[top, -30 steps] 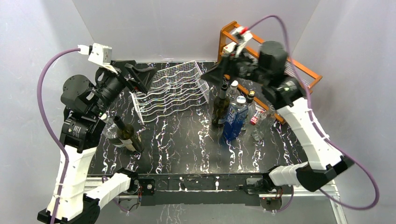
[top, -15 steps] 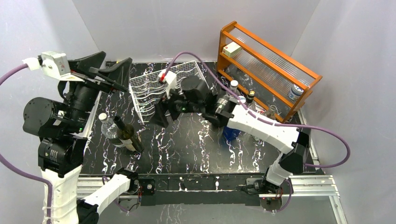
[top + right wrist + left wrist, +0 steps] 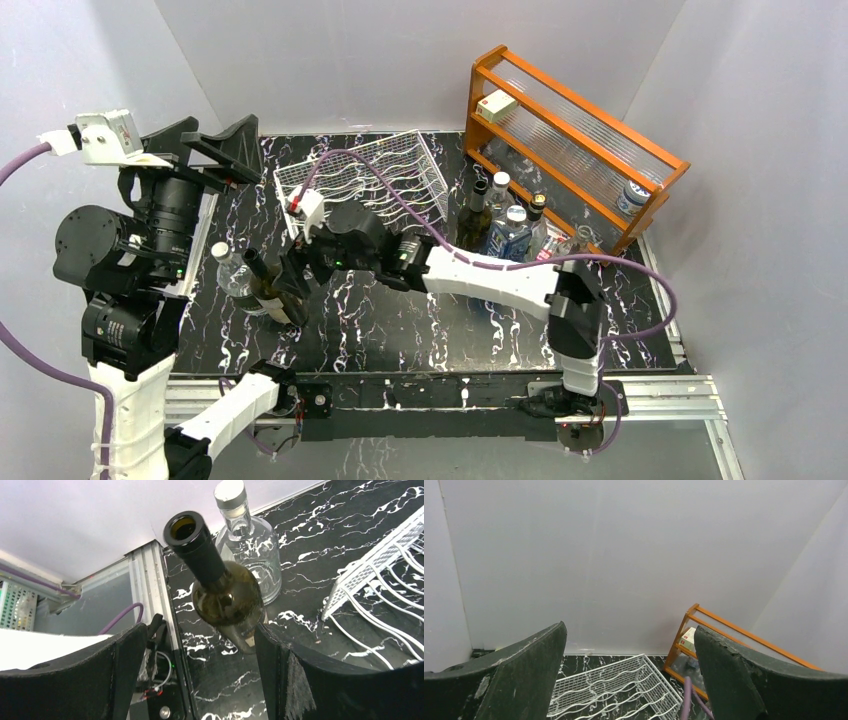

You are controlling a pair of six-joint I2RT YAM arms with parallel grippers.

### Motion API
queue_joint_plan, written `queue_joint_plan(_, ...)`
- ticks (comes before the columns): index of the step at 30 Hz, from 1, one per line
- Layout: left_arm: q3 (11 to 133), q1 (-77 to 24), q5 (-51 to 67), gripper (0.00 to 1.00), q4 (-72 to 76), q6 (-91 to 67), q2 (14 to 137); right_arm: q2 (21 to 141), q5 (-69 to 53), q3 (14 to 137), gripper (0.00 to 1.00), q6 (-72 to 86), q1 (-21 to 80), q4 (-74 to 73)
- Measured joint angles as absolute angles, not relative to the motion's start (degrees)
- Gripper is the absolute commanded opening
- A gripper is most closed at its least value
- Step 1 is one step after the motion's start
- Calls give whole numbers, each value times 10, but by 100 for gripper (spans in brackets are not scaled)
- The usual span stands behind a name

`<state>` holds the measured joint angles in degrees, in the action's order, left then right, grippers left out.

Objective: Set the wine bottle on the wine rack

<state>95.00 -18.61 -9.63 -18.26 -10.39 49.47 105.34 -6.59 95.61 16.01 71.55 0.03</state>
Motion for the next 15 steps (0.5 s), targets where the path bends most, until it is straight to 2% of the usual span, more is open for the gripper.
queue_joint_plan(9,960,-186,-119,98,-204,-104,509,1144,-62,1049,85,180,721,2)
queue_joint_plan(15,960,-186,-128,98,-215,-101,518,1179,-38,1103,76,168,723,1)
